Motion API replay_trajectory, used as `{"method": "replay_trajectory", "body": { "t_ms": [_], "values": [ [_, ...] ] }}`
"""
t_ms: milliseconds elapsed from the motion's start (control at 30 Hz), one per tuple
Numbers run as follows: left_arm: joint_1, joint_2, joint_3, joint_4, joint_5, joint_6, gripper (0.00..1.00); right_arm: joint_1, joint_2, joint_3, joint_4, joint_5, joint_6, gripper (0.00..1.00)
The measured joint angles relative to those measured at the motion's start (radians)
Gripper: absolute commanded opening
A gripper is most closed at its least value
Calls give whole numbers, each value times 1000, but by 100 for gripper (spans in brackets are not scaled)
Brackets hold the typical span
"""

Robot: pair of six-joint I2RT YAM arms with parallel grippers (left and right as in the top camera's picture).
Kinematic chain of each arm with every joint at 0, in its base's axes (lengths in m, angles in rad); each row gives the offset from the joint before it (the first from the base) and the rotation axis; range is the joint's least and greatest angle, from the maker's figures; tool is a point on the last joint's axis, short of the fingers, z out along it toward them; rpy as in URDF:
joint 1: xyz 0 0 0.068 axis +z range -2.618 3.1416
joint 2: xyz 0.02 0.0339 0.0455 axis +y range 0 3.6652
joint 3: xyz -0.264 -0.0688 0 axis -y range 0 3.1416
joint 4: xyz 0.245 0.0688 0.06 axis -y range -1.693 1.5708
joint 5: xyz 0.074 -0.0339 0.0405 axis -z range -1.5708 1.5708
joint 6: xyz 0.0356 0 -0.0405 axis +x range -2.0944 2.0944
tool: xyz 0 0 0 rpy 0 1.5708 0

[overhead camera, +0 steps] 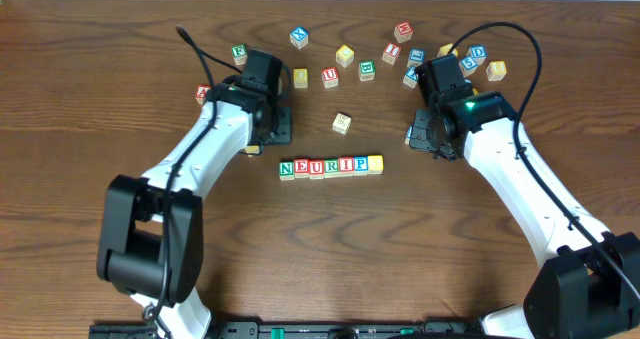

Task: Spell out NEURIPS
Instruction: 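Move the left gripper forward toward the green N block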

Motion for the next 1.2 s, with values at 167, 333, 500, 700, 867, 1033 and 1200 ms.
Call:
{"method": "replay_trajectory", "body": {
  "t_ms": [167, 333, 500, 700, 867, 1033, 1200],
  "values": [
    [-61, 33, 51, -10, 0, 0, 41, 0, 0, 0, 0, 5, 0, 2],
    [-90, 33, 72, -11, 0, -2, 31, 0, 0, 0, -6, 9, 0, 2],
    [-88, 33, 73, -30, -16, -19, 28, 0, 0, 0, -6, 12, 0, 2],
    [-88, 33, 73, -34, -23, -23, 20, 0, 0, 0, -6, 12, 0, 2],
    [-88, 50, 74, -33, -26, -39, 8, 0, 0, 0, -6, 13, 0, 2],
    [-89, 91, 74, -34, -26, -52, 8, 0, 0, 0, -6, 13, 0, 2],
    [-93, 100, 74, -33, -26, -55, 7, 0, 0, 0, -6, 13, 0, 2]
  ]
}}
